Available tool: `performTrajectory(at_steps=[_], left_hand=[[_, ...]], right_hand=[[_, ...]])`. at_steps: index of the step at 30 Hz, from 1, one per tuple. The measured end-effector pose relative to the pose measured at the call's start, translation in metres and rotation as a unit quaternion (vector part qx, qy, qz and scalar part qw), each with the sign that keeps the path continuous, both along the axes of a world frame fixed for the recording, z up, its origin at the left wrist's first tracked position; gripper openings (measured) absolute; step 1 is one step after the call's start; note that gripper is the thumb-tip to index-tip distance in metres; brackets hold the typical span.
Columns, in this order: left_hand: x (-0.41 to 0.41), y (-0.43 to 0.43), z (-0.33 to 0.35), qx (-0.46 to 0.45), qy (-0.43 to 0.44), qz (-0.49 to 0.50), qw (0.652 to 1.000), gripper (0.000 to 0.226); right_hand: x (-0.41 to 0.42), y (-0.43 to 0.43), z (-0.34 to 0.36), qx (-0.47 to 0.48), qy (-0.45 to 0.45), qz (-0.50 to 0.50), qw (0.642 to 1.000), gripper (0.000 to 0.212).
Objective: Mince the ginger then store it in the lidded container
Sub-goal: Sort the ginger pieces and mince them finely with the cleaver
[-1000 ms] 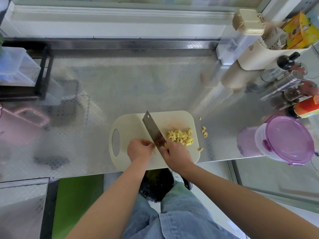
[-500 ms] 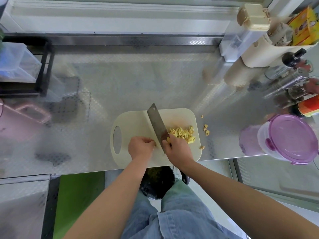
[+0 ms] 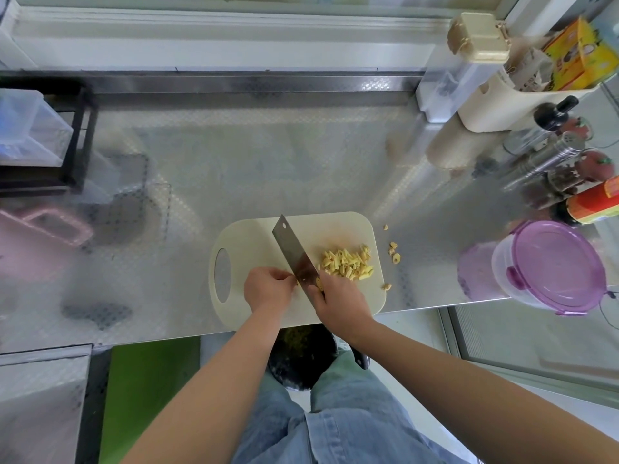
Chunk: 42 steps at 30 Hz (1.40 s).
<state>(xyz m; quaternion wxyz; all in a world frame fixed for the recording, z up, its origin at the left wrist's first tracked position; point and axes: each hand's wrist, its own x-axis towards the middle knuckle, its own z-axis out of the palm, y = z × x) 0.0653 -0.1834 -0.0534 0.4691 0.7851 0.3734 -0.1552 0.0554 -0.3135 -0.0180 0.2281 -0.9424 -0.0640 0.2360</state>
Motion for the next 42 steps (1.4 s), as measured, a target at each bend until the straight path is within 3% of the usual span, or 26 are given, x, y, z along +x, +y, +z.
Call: performTrajectory(at_steps=[8,12,15,19,26,33,36,39,42], left_hand=[[0.001,0.0,-0.001,-0.002,0.014,-0.004,1.0,0.008],[0.001,-0.001,-0.002,-0.002,0.011,0.009,1.0,0.003],[-0.001,0.0,-0.003,-0.022,-0.003,0.023,1.0,0.009],[-0.007,0.007,-0.003,-0.076,-0.03,0.05,0.995,0.012],[-0.017,0.028,0.004,0.103,-0.057,-0.005,0.993,0.013],[-0.017,0.024,0.006,0.109,-0.032,-0.074,0.991,0.012],[-0.012,0.015,0.008,0.074,-0.054,-0.086,0.992,0.018],[-0.005,0.0,0.024,-0.059,-0.109,-0.055,0.991,0.033],[0.005,-0.015,0.042,-0.11,-0.126,-0.073,0.983,0.04]], right_hand=[[0.003,0.007,-0.009,-0.022,-0.006,0.006,1.0,0.018],[0.011,0.002,-0.012,0.01,-0.01,-0.062,0.998,0.022],[0.024,-0.008,-0.009,0.024,-0.006,-0.097,0.995,0.022],[0.02,-0.007,-0.002,0.059,-0.016,-0.062,0.996,0.024],[-0.001,0.015,-0.007,0.042,0.005,0.027,0.999,0.024],[0.009,-0.024,-0.003,0.002,-0.01,-0.112,0.994,0.023],[0.009,-0.027,0.004,-0.004,-0.033,-0.111,0.993,0.022],[0.008,-0.019,0.01,-0.032,-0.071,-0.078,0.994,0.013],[0.007,-0.008,0.015,-0.056,-0.091,-0.02,0.994,0.008]])
